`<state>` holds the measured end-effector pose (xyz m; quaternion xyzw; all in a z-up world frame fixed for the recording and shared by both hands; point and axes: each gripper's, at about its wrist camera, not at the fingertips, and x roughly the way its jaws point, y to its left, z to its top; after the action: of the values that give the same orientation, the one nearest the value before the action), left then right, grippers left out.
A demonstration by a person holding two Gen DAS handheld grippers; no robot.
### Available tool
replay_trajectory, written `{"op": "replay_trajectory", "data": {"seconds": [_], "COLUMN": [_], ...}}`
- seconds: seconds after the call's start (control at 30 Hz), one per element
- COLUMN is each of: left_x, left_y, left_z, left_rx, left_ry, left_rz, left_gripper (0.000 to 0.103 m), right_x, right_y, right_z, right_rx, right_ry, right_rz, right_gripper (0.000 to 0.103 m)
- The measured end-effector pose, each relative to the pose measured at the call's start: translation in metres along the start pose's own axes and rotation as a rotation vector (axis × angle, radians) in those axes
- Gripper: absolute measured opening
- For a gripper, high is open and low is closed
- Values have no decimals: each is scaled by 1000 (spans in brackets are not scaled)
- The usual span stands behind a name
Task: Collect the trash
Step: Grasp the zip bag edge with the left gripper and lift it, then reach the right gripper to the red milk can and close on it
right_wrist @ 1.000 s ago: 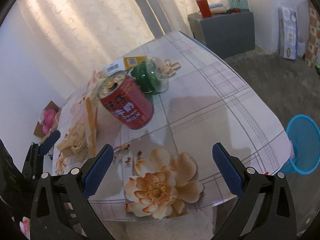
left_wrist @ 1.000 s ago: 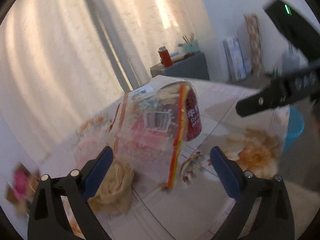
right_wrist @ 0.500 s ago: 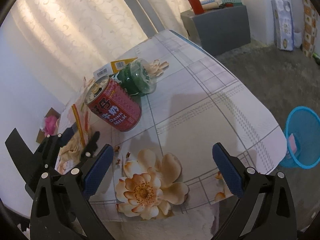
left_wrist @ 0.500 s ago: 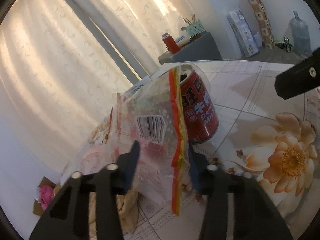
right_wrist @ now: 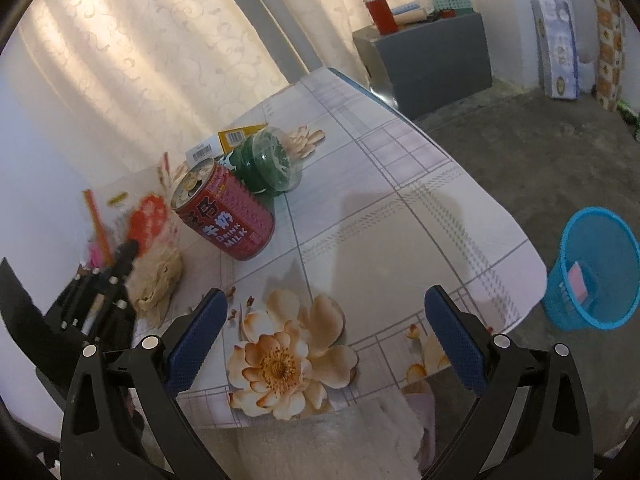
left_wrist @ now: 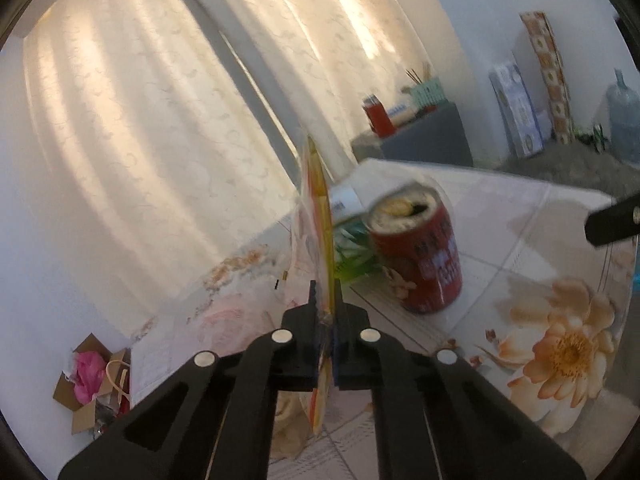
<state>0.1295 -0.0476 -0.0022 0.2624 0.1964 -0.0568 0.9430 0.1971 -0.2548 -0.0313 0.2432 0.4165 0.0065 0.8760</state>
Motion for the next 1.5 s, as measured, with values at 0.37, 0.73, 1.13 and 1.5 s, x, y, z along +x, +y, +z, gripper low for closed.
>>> {"op": "replay_trajectory", "data": {"seconds": [0.37,0.73,1.13,1.5], "left_x": [-66,-93,-95,-96], "left_y": [65,152,157,158], "left_z": [2,-34,-63,-64], "left_rx": [-248,-722,-845,-849], "left_ry": [-84,-51,25,-3], "left_rz": [-55,-393,-396,-399], "left_gripper": [4,3,3,3], "right_x": [-12,-18,-11,21], "right_y": [13,34,67,117], "right_z": [-4,-14,-9,23], "right_rx": [-30,-75,-187,-374], "right_ry": [-12,-12,-7,-84], "right_rz": [-15,17,60,58], "right_gripper": [95,95,95,95]}}
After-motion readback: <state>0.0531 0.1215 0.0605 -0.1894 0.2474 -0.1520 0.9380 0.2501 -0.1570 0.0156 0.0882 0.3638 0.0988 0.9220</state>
